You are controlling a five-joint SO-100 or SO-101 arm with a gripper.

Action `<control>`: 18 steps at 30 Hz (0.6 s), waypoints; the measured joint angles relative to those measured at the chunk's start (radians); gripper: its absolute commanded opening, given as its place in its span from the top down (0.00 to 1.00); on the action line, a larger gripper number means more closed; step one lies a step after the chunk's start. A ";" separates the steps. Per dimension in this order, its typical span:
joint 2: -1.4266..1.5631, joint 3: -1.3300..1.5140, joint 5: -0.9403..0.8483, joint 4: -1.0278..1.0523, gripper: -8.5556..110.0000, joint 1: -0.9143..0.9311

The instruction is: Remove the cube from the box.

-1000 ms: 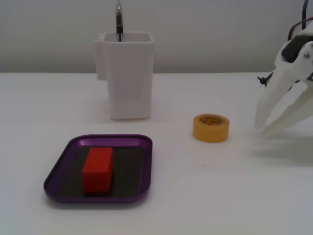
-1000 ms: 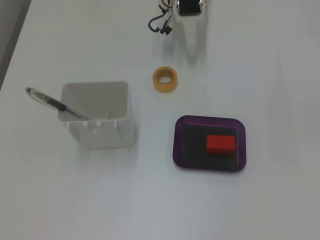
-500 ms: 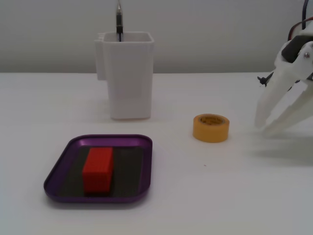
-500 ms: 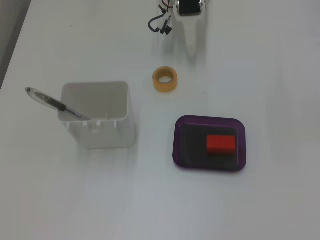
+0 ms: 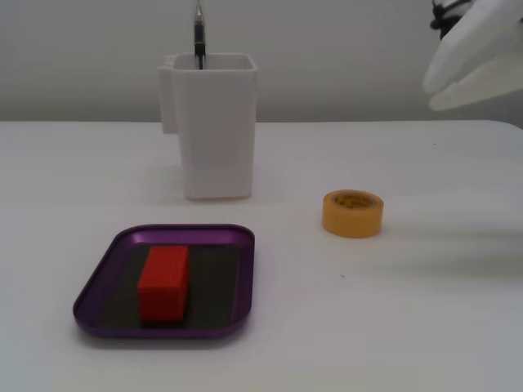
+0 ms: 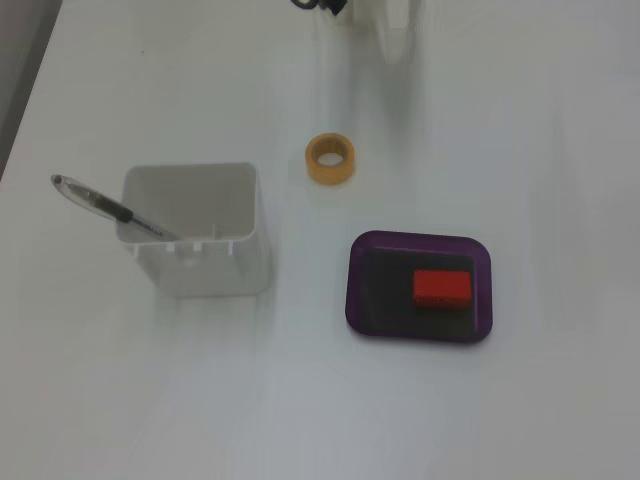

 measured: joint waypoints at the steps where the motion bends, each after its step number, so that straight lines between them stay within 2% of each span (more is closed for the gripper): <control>1: -0.089 -0.046 0.000 -0.006 0.91 -0.006; 5: -0.482 -0.270 0.037 -0.014 0.86 -0.051; 10: -0.960 -0.612 0.109 -0.015 0.84 -0.094; 18: -1.536 -1.123 0.175 0.000 0.82 -0.114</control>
